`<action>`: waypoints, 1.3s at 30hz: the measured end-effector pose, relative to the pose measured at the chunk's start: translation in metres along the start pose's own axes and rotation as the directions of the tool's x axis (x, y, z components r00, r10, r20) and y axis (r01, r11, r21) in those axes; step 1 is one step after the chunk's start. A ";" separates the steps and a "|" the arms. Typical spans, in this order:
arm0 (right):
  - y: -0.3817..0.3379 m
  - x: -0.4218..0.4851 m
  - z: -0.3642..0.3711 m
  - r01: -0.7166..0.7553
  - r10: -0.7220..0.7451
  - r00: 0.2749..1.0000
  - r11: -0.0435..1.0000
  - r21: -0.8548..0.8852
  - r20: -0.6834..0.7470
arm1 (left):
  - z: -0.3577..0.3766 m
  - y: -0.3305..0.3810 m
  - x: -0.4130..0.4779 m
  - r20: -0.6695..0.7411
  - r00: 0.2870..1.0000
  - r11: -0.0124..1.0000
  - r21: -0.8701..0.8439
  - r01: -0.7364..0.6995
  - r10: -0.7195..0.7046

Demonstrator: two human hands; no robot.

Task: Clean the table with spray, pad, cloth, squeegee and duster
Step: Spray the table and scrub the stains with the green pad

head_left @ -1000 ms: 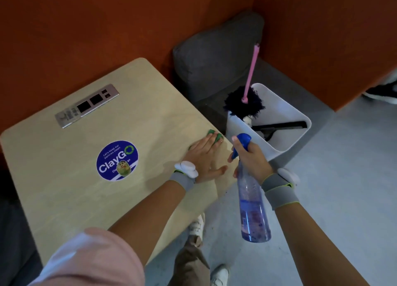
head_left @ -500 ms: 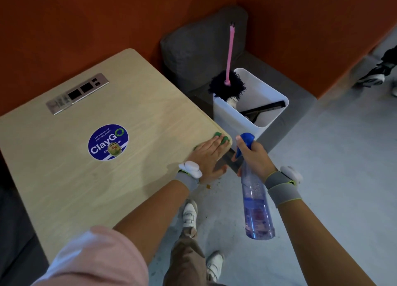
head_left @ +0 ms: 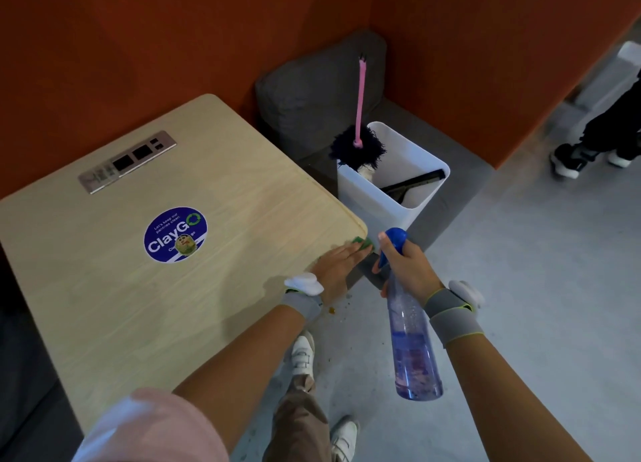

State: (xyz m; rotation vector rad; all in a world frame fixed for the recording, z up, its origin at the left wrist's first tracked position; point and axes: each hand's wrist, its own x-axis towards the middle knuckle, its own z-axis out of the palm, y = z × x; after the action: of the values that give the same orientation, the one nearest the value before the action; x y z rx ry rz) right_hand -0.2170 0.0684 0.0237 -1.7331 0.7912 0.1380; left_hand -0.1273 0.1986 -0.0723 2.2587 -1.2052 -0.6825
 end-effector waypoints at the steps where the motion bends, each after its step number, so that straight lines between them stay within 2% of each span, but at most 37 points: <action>1: -0.002 0.000 0.001 0.007 -0.007 1.000 1.000 -0.010 0.000 | -0.004 0.004 -0.001 -0.009 0.995 0.986 -0.135 0.094 -0.096; 3: -0.006 0.002 0.002 0.009 -0.009 1.000 1.000 -0.016 0.007 | -0.012 0.008 -0.005 -0.088 0.960 0.845 -0.500 0.189 -0.267; 4: -0.010 0.004 0.003 0.009 -0.009 1.000 1.000 -0.010 0.003 | -0.017 0.007 -0.009 -0.126 0.938 0.735 -0.658 0.164 -0.323; 5: -0.013 0.006 0.004 0.009 -0.009 1.000 1.000 -0.007 -0.002 | -0.023 0.004 -0.014 -0.155 0.927 0.662 -0.740 0.120 -0.341; 7: -0.023 0.011 0.010 0.008 -0.008 1.000 1.000 -0.014 -0.019 | -0.038 -0.004 -0.022 -0.163 0.904 0.513 -0.856 0.070 -0.396; 11: -0.039 0.029 0.031 -0.025 0.028 0.998 0.998 0.050 -0.063 | -0.069 -0.032 -0.024 -0.142 0.857 0.238 -0.971 -0.024 -0.495; 13: -0.051 0.038 0.047 -0.029 0.031 0.999 0.998 0.063 -0.038 | -0.085 -0.049 -0.023 -0.149 0.823 0.187 -0.981 -0.053 -0.548; 17: -0.076 0.067 0.081 -0.010 0.027 0.994 0.988 0.155 -0.107 | -0.133 -0.094 -0.017 -0.234 0.723 0.231 -0.967 -0.106 -0.649; 20: -0.102 0.097 0.094 0.046 -0.045 0.992 0.999 -0.009 0.119 | -0.172 -0.146 -0.008 -0.314 0.616 0.307 -0.944 -0.122 -0.723; 23: -0.131 0.124 0.109 0.098 -0.080 0.976 0.992 -0.080 0.202 | -0.213 -0.190 0.005 -0.394 0.534 0.432 -0.900 -0.058 -0.748; 26: -0.154 0.157 0.137 0.122 -0.096 0.961 0.989 -0.087 0.260 | -0.249 -0.227 0.024 -0.463 0.486 0.538 -0.843 0.018 -0.741; 31: -0.175 0.196 0.163 0.095 -0.071 0.957 0.993 -0.073 0.281 | -0.283 -0.272 0.047 -0.520 0.443 0.633 -0.759 0.153 -0.730; 32: -0.176 0.203 0.167 0.094 -0.068 0.957 0.992 -0.079 0.282 | -0.286 -0.282 0.051 -0.531 0.440 0.656 -0.728 0.200 -0.724; 34: -0.178 0.215 0.170 0.082 -0.056 0.960 0.993 -0.085 0.274 | -0.288 -0.295 0.060 -0.549 0.481 0.714 -0.639 0.286 -0.684; 37: -0.171 0.226 0.170 0.046 -0.021 0.965 0.995 -0.090 0.263 | -0.281 -0.295 0.071 -0.530 0.598 0.794 -0.485 0.368 -0.601; 39: -0.162 0.227 0.170 0.016 0.000 0.978 0.997 -0.079 0.208 | -0.270 -0.288 0.078 -0.519 0.680 0.852 -0.378 0.361 -0.518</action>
State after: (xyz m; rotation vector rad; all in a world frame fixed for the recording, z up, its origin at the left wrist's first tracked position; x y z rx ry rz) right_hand 0.1001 0.1390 -0.0084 -1.7639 0.6318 0.3447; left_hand 0.2550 0.3234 -0.0627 2.2920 -0.2325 -0.1938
